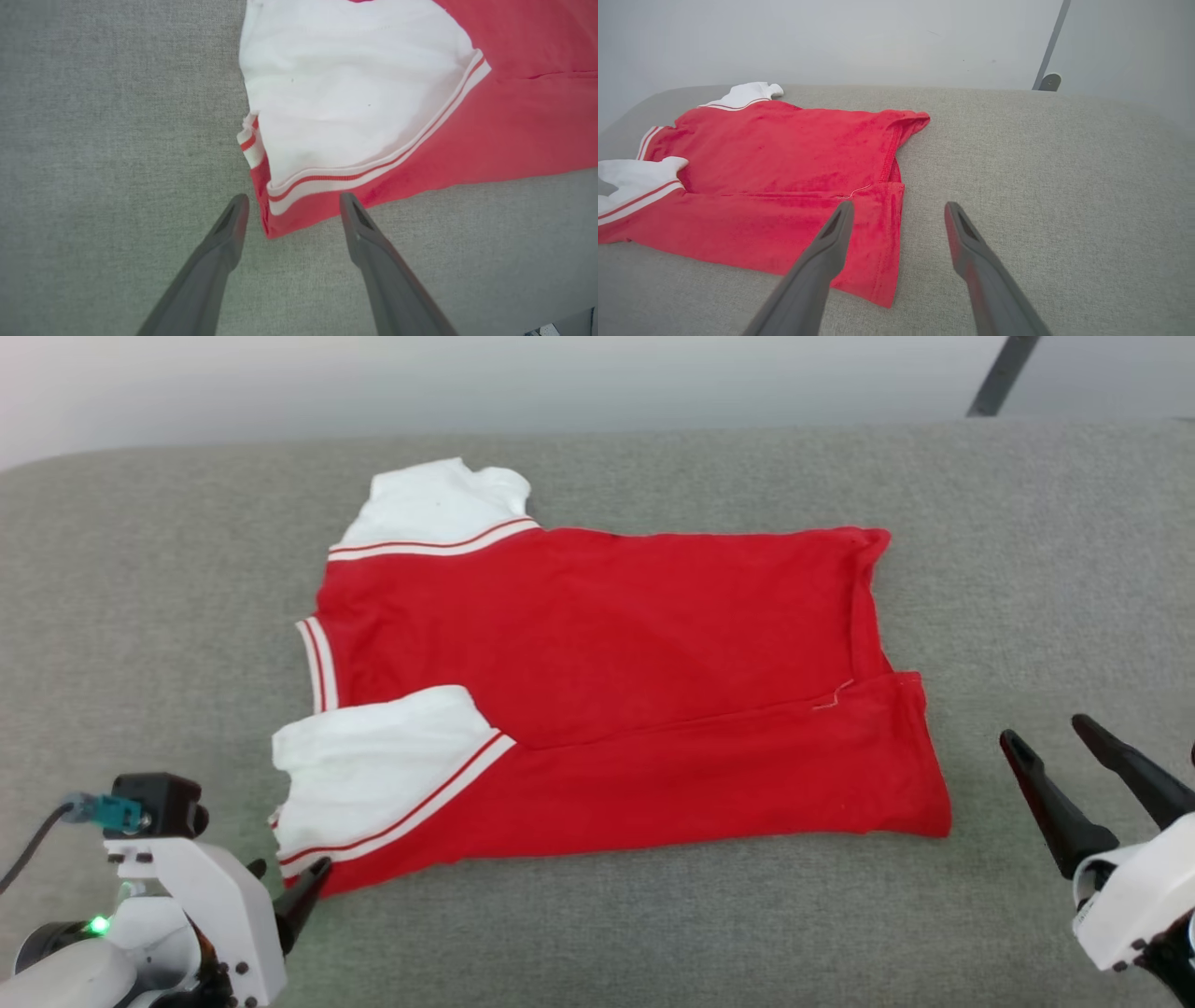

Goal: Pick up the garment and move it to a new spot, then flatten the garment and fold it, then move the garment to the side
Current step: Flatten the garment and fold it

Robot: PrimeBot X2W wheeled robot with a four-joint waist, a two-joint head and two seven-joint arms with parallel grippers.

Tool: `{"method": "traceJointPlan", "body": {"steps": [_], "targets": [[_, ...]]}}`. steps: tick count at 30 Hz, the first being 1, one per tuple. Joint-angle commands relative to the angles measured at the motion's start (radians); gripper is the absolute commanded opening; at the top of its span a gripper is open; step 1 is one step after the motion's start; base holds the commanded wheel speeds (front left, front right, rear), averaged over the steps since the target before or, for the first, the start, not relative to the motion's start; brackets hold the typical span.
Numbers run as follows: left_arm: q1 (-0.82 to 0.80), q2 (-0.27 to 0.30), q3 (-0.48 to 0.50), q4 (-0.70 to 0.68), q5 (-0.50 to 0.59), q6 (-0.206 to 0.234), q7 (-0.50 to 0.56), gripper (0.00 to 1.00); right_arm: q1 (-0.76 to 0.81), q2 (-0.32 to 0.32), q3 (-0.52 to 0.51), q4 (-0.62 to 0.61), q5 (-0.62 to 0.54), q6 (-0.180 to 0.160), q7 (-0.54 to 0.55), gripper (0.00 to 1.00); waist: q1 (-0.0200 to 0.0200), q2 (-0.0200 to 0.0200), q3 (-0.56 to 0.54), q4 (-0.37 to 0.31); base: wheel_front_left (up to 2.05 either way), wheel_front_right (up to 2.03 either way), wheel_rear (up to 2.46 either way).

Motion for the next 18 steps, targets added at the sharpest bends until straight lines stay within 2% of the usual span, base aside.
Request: {"method": "traceJointPlan", "body": {"steps": [1, 5, 12, 13, 14, 16, 18], "targets": [[0.005, -0.004, -0.002, 0.021, 0.005, -0.009, 0.003, 1.0, 0.018, 0.014, -0.013, -0.011, -0.004, -0.001, 0.002, 1.0, 0.0, -0.0001, 0.02, -0.021, 0.0, 0.0, 0.0], [0.01, 0.003, -0.002, 0.054, -0.019, -0.018, 0.022, 1.0, 0.041, 0.034, -0.033, -0.033, -0.009, -0.001, 0.008, 1.0, 0.0, -0.0001, 0.037, -0.039, 0.0, 0.0, 0.0], [-0.013, -0.02, -0.006, 0.113, -0.026, -0.064, 0.051, 1.0, 0.059, 0.054, -0.054, -0.055, -0.012, -0.001, 0.02, 1.0, 0.0, -0.0001, 0.059, -0.057, 0.0, 0.0, 0.0], [-0.012, -0.025, -0.003, 0.118, -0.037, -0.073, 0.053, 0.47, 0.064, 0.057, -0.057, -0.055, -0.012, -0.001, 0.023, 1.0, 0.0, -0.0001, 0.061, -0.059, 0.0, 0.0, 0.0], [-0.011, -0.025, -0.003, 0.12, -0.041, -0.084, 0.055, 0.29, 0.068, 0.06, -0.06, -0.057, -0.012, -0.001, 0.027, 1.0, 0.0, -0.0001, 0.063, -0.06, 0.0, 0.0, 0.0], [-0.008, -0.036, -0.011, 0.135, -0.044, -0.103, 0.064, 0.0, 0.072, 0.069, -0.062, -0.056, -0.007, -0.001, 0.039, 1.0, 0.0, -0.0001, 0.067, -0.063, 0.0, 0.0, 0.0], [-0.011, -0.077, -0.017, 0.189, -0.047, -0.125, 0.064, 0.0, 0.073, 0.07, -0.056, -0.052, 0.001, -0.001, 0.061, 1.0, 0.0, -0.0001, 0.071, -0.066, 0.0, 0.0, 0.0]]}}
